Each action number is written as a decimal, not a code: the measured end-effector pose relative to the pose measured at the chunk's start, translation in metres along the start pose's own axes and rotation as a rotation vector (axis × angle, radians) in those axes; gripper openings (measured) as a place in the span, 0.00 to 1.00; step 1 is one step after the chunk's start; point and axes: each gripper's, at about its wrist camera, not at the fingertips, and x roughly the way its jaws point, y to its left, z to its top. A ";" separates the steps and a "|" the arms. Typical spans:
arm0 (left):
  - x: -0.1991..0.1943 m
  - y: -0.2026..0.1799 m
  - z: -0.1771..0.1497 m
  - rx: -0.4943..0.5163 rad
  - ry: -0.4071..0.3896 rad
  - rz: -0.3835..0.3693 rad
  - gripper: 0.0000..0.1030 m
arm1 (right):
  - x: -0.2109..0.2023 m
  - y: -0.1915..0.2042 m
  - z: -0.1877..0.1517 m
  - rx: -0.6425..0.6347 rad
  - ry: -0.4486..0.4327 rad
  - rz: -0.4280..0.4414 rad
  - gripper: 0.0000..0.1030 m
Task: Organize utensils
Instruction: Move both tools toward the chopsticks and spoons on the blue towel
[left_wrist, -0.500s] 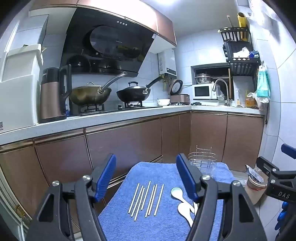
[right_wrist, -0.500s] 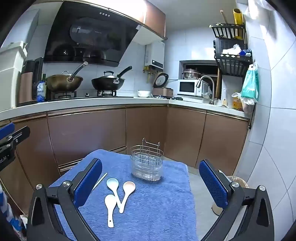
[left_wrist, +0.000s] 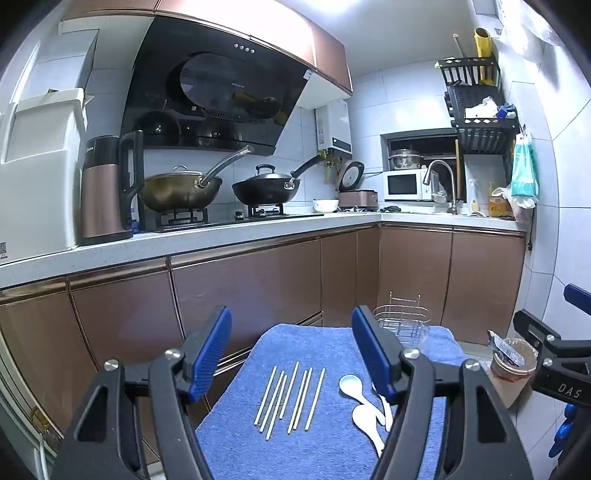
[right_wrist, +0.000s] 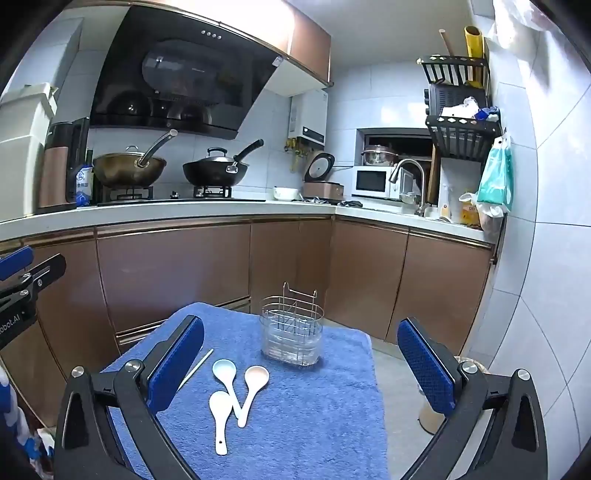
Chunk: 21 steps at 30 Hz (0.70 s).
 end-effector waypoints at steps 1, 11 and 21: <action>0.000 -0.001 0.000 0.001 0.001 0.000 0.64 | -0.001 0.000 0.000 0.000 -0.001 -0.002 1.00; 0.002 -0.003 -0.002 0.002 0.007 0.001 0.64 | -0.001 0.000 0.000 -0.008 0.012 -0.011 1.00; 0.009 -0.005 -0.004 0.002 0.027 -0.003 0.64 | -0.002 -0.003 0.002 0.018 -0.001 -0.066 1.00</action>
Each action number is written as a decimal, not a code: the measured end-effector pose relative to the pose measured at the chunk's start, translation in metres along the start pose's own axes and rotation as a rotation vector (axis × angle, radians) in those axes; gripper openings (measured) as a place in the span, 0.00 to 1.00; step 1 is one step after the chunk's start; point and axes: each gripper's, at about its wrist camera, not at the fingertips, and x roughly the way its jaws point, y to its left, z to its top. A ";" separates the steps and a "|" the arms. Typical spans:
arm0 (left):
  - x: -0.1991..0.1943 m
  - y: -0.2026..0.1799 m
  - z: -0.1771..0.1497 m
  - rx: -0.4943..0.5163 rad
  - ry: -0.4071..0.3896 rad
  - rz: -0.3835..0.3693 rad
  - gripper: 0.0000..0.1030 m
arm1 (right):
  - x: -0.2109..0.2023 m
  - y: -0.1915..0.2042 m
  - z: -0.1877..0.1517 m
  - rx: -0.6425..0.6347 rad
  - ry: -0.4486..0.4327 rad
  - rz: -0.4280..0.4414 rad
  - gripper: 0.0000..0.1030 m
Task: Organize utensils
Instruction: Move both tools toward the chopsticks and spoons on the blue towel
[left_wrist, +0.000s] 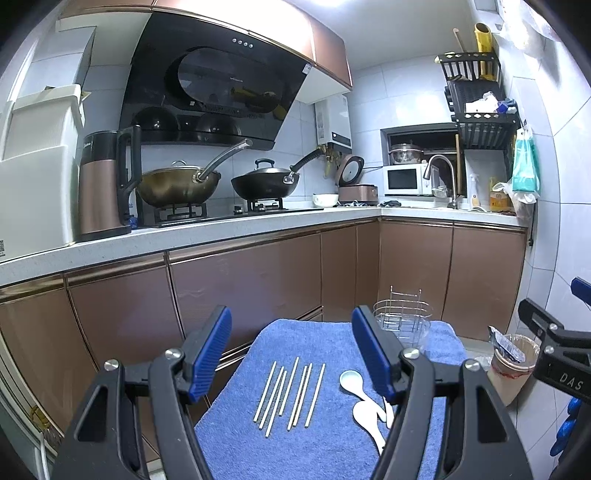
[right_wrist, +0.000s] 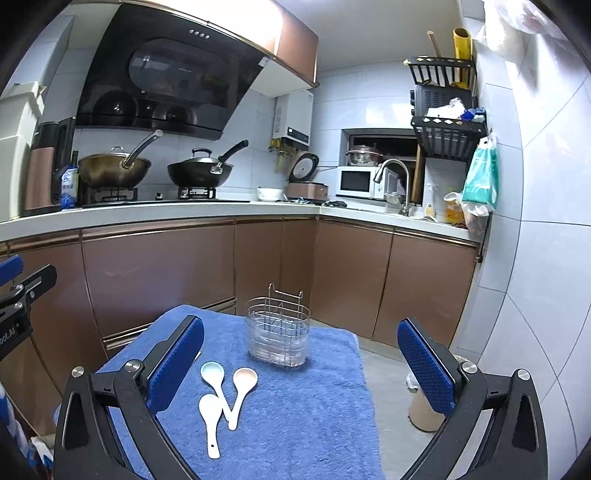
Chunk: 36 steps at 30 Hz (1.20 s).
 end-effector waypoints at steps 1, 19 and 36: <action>0.001 -0.001 0.000 0.001 0.002 -0.001 0.64 | 0.000 0.000 0.000 0.001 -0.002 -0.010 1.00; 0.025 -0.001 -0.012 -0.003 0.057 -0.012 0.64 | 0.016 0.012 -0.006 -0.071 0.036 -0.085 1.00; 0.051 0.006 -0.023 -0.016 0.102 -0.008 0.64 | 0.044 0.027 -0.018 -0.124 0.115 -0.089 1.00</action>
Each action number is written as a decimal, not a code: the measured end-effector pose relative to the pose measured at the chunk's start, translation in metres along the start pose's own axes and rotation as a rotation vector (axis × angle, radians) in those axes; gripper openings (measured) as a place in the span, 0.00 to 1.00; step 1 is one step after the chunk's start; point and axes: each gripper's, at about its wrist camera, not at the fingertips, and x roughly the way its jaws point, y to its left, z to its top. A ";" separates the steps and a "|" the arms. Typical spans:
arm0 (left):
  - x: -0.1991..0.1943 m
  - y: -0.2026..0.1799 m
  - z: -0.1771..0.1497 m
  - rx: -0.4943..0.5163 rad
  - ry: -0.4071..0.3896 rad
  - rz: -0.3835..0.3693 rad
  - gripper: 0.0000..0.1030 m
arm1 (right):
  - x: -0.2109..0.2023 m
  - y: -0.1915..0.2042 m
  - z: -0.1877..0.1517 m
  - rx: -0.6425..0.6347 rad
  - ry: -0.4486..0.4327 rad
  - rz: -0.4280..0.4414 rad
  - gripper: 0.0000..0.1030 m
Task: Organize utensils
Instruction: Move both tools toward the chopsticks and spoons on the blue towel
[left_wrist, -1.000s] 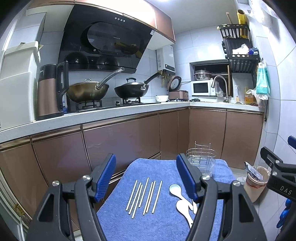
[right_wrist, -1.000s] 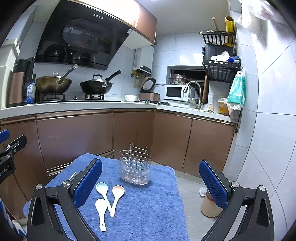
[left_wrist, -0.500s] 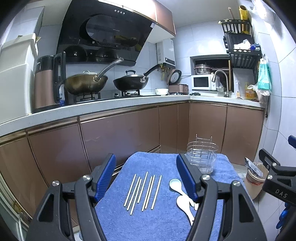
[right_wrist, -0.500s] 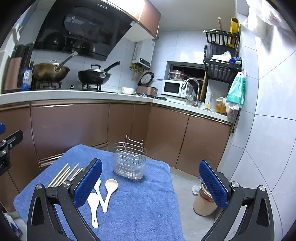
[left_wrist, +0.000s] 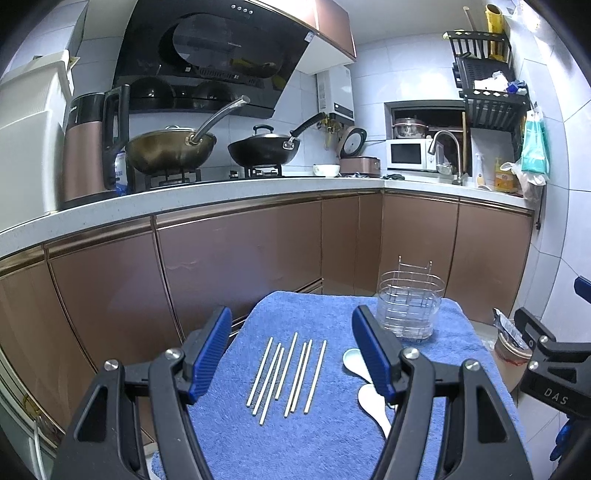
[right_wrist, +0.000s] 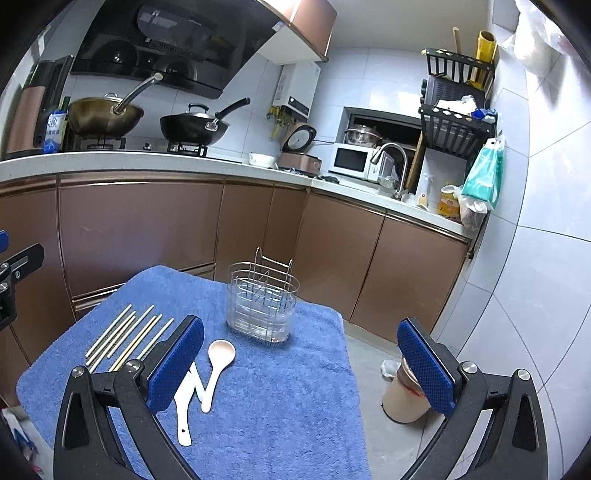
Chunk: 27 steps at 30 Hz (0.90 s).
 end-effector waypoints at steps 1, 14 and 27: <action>0.001 0.000 0.000 -0.001 0.000 0.003 0.64 | 0.001 0.001 -0.001 -0.001 0.003 0.001 1.00; 0.031 0.011 -0.001 -0.013 0.059 -0.003 0.64 | 0.028 0.015 -0.002 -0.037 0.054 0.032 1.00; 0.087 0.033 -0.005 -0.042 0.144 -0.025 0.64 | 0.076 0.035 0.000 -0.070 0.116 0.111 1.00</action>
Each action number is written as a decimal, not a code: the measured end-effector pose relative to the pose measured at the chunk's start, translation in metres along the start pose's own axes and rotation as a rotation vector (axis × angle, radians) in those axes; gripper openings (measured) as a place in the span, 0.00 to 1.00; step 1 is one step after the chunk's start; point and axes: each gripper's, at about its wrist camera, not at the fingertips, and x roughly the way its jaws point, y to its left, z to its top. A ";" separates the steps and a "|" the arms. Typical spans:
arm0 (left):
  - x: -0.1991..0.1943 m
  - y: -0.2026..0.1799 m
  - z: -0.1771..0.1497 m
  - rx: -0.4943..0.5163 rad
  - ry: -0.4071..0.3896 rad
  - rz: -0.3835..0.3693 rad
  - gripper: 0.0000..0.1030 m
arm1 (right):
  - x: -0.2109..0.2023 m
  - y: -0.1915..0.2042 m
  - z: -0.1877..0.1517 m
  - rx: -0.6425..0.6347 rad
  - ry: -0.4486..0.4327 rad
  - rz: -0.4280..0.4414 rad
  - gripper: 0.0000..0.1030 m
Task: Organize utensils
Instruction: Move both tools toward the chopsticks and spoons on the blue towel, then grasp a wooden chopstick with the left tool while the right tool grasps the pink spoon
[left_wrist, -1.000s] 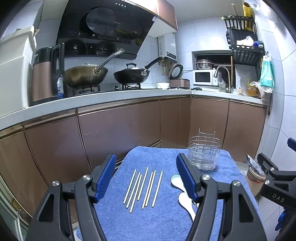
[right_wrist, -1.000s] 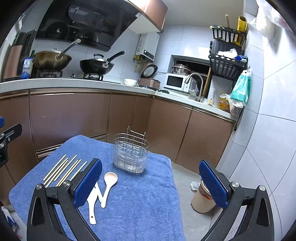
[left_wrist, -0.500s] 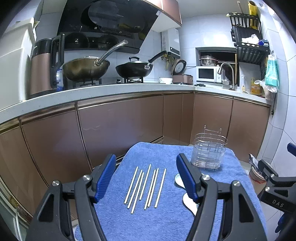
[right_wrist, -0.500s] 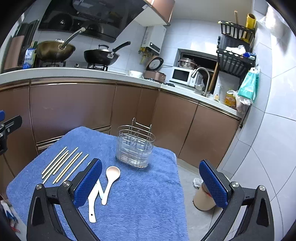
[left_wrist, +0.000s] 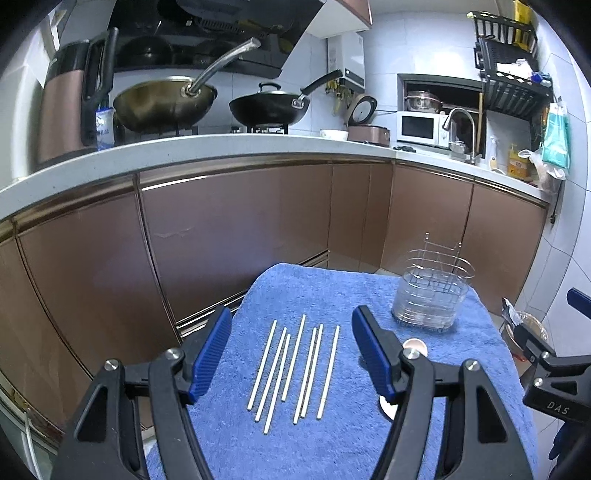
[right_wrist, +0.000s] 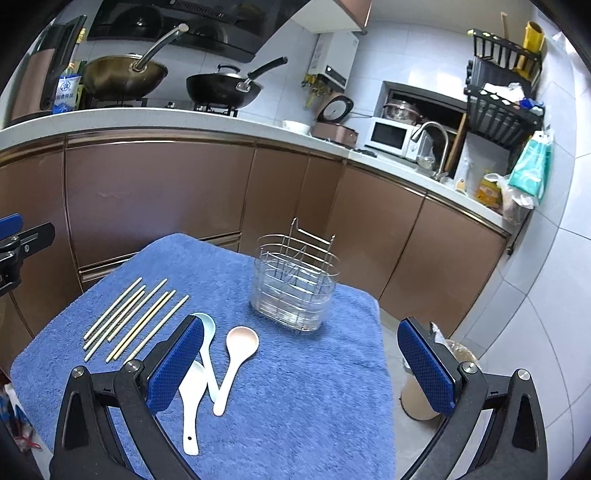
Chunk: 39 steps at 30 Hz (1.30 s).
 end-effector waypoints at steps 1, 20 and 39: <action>0.005 0.002 0.001 -0.005 0.007 -0.003 0.64 | 0.004 0.000 0.000 0.002 0.003 0.011 1.00; 0.181 0.052 0.008 -0.048 0.437 -0.222 0.40 | 0.171 -0.024 -0.048 0.273 0.407 0.580 0.56; 0.327 0.002 -0.016 0.072 0.740 -0.231 0.26 | 0.256 -0.013 -0.054 0.353 0.579 0.746 0.37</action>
